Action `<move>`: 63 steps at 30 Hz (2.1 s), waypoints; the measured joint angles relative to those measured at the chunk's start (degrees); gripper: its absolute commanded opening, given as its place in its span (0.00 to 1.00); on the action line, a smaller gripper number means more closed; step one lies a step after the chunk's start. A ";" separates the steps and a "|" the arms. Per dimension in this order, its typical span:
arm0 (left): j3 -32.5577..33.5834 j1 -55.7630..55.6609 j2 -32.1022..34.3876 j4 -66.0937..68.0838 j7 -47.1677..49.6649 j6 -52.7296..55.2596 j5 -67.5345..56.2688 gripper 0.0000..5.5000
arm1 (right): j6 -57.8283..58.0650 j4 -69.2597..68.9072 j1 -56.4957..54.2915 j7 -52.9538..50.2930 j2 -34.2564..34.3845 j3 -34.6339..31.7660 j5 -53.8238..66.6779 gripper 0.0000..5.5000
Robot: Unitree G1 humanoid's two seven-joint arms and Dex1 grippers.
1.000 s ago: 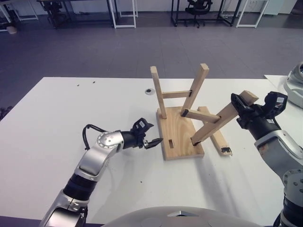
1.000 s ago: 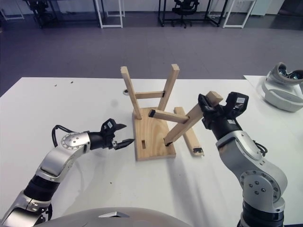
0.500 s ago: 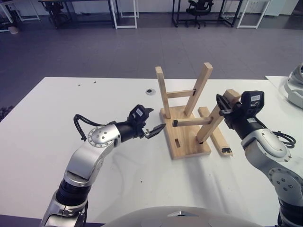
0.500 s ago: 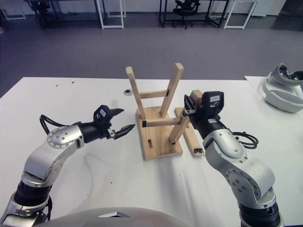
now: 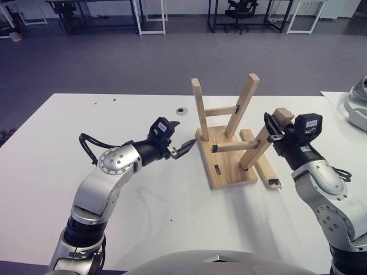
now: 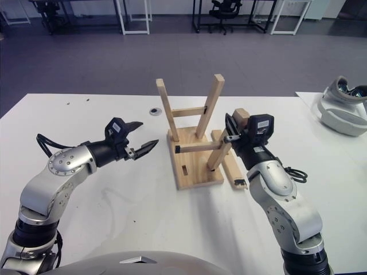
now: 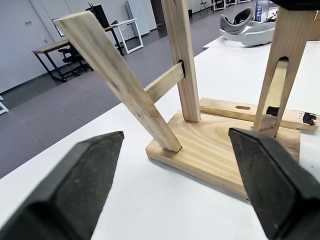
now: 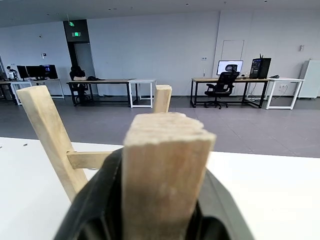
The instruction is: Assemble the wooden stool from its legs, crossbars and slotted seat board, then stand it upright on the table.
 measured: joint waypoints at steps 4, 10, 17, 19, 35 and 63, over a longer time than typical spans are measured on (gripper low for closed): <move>0.49 -0.96 0.62 0.01 0.01 0.00 -0.13 0.70 | 1.92 1.28 -0.11 0.81 0.96 -0.46 -2.88 0.36; 1.03 -1.25 0.72 0.51 0.19 -0.07 -0.12 0.70 | 2.72 -0.87 -4.45 2.49 3.95 -4.49 -1.13 0.58; 2.18 -1.26 0.78 1.91 1.19 -1.07 -0.12 0.70 | 3.30 1.87 -25.76 6.85 -4.34 -20.69 13.49 0.80; 2.64 -1.36 0.64 2.54 1.29 -2.27 -0.12 0.70 | 2.83 6.41 -28.66 7.11 -5.86 -24.07 14.28 0.87; 11.39 -5.52 -7.09 11.36 9.08 -9.28 -3.60 0.70 | 11.83 27.44 0.17 21.04 -3.35 0.90 -8.95 0.81; 25.98 -39.78 -20.44 25.81 18.11 -5.27 -52.73 0.68 | -25.80 15.39 -34.73 38.52 -3.96 4.95 -24.18 0.38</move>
